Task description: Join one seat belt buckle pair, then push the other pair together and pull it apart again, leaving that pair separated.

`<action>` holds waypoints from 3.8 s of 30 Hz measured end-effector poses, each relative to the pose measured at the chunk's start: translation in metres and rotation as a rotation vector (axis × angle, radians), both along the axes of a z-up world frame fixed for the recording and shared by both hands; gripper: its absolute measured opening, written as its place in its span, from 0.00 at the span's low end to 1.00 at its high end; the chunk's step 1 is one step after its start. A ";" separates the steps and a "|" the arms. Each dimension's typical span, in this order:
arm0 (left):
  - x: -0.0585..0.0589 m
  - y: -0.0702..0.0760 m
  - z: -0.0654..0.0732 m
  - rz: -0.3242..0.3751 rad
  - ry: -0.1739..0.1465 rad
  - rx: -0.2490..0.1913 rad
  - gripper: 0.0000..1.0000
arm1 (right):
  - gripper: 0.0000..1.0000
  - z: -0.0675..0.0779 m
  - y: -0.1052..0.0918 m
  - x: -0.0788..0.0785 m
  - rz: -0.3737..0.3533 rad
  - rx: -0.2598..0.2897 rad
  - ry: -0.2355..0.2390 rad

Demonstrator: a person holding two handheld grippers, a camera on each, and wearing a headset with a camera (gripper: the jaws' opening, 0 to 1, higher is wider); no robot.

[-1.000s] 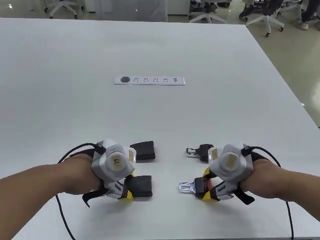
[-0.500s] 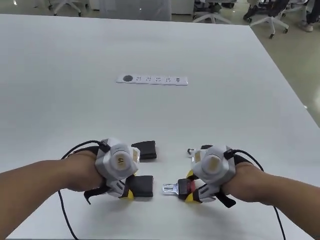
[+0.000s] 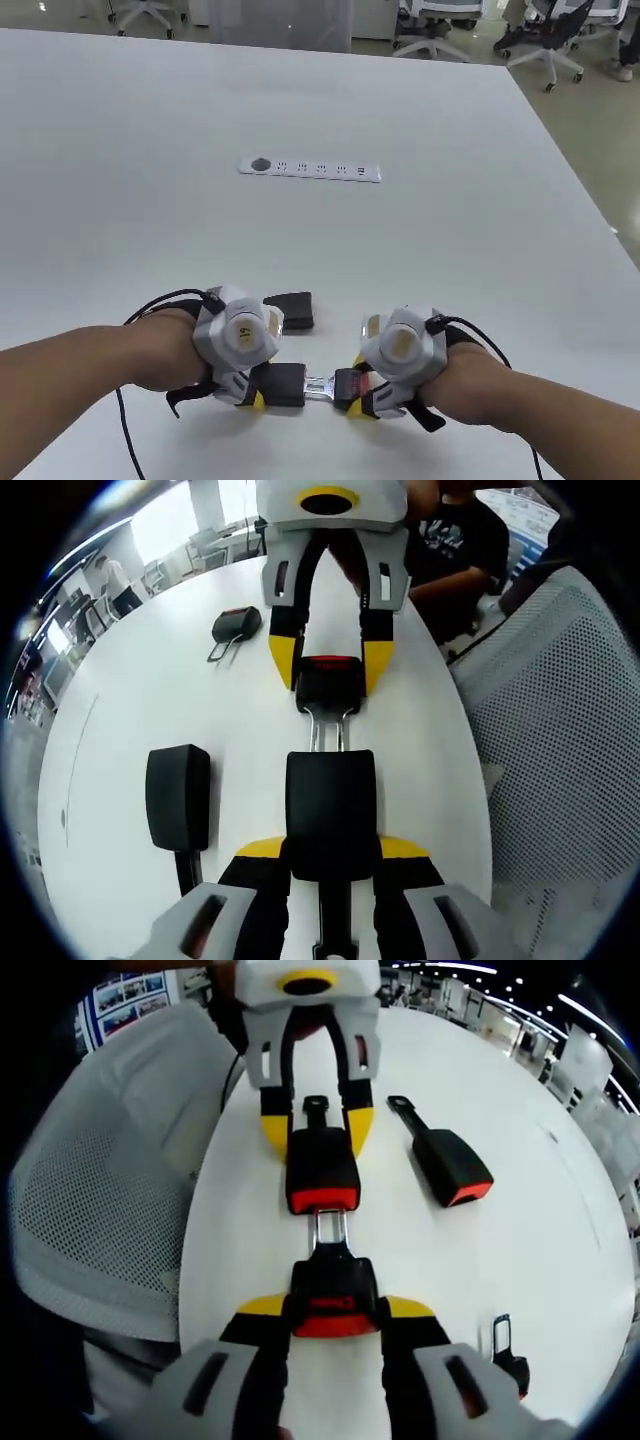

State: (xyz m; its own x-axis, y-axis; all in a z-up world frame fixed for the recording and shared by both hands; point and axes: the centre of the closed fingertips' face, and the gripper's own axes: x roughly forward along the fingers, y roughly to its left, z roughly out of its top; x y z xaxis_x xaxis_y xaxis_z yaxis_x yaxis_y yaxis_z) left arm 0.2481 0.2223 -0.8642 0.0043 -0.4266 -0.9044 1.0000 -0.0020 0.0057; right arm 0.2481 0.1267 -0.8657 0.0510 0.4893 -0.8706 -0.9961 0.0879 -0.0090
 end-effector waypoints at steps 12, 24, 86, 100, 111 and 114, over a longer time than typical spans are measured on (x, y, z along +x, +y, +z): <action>0.001 0.000 0.000 -0.001 0.000 0.012 0.32 | 0.35 0.001 0.003 0.001 0.034 -0.002 -0.036; 0.001 -0.001 0.000 -0.006 -0.002 0.019 0.32 | 0.35 0.000 0.012 0.000 0.039 0.010 -0.008; 0.001 0.000 0.002 0.038 -0.015 -0.078 0.31 | 0.33 0.002 0.031 0.001 0.039 0.106 0.000; 0.001 0.000 0.002 0.046 -0.014 -0.087 0.31 | 0.33 0.002 0.032 0.001 0.029 0.120 0.007; 0.001 0.001 0.003 0.040 -0.018 -0.109 0.31 | 0.34 0.001 0.032 0.002 0.027 0.137 0.011; 0.001 0.001 0.003 0.040 -0.016 -0.121 0.31 | 0.33 0.002 0.032 0.001 0.042 0.136 0.008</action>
State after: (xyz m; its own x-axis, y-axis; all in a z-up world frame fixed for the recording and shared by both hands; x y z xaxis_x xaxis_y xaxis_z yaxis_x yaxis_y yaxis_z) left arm 0.2492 0.2233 -0.8611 0.0374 -0.5317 -0.8461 0.9990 0.0399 0.0191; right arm 0.2493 0.1583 -0.8638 0.0218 0.6043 -0.7964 -0.9989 0.0464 0.0078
